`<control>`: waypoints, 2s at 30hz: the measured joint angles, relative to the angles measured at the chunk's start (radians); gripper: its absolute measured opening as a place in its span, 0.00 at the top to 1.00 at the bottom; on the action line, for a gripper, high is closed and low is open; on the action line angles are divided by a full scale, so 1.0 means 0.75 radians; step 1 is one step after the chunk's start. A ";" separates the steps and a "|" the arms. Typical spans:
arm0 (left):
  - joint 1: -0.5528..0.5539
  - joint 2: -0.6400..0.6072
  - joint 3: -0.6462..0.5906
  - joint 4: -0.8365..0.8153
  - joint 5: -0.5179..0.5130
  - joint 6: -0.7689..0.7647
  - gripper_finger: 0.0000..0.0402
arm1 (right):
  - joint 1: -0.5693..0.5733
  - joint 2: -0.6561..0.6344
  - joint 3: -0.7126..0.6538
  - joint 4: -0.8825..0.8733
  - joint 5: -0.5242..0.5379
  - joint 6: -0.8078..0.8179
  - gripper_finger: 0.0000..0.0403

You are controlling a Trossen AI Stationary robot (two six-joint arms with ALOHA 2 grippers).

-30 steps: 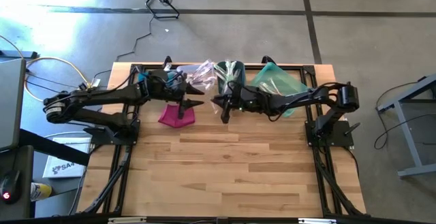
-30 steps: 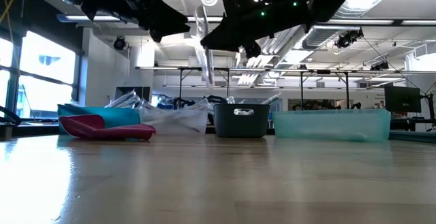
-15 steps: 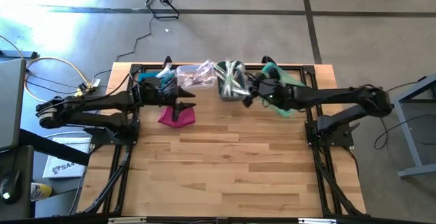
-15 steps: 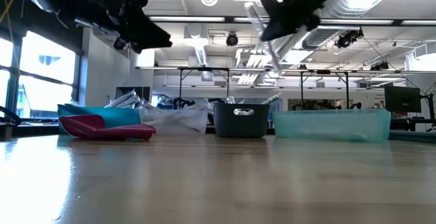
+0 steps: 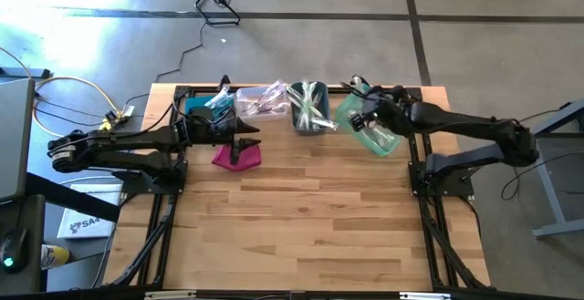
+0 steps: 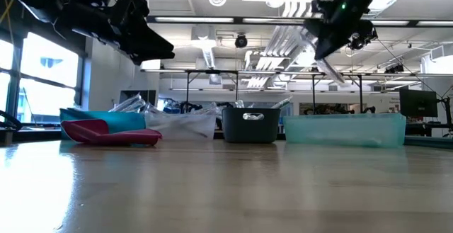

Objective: Pick & Place Toothbrushes
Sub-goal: Put the orange toothbrush into the light blue bin, then return to Home Position

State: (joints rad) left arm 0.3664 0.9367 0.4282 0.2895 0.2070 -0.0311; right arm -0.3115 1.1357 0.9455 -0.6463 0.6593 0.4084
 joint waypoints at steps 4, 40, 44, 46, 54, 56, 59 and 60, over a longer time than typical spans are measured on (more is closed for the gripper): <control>0.000 0.000 0.000 -0.002 0.001 0.000 0.55 | -0.122 0.076 0.000 -0.073 -0.027 -0.014 0.92; 0.000 0.001 0.000 -0.046 0.002 -0.005 0.55 | -0.583 0.745 0.003 -0.071 -0.402 -0.227 0.89; 0.000 0.001 0.000 -0.046 0.002 -0.005 0.55 | -0.582 0.744 0.003 -0.070 -0.366 -0.227 0.71; 0.000 0.001 0.000 -0.046 0.002 -0.005 0.55 | -0.574 0.743 0.003 -0.070 -0.339 -0.231 0.62; 0.000 0.001 0.000 -0.049 0.002 -0.006 0.55 | -0.546 0.606 -0.002 -0.079 -0.257 -0.222 0.52; 0.000 0.001 0.000 -0.049 0.002 -0.006 0.55 | -0.533 0.545 -0.002 -0.080 -0.267 -0.221 0.55; 0.000 0.001 0.000 -0.050 0.002 -0.006 0.55 | -0.502 0.450 -0.002 -0.080 -0.279 -0.188 0.62; 0.000 0.001 0.000 -0.050 0.002 -0.006 0.55 | -0.490 0.416 -0.002 -0.080 -0.286 -0.177 0.65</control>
State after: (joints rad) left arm 0.3664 0.9375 0.4282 0.2523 0.2081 -0.0357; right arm -0.6790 1.4477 0.9440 -0.7059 0.4447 0.2759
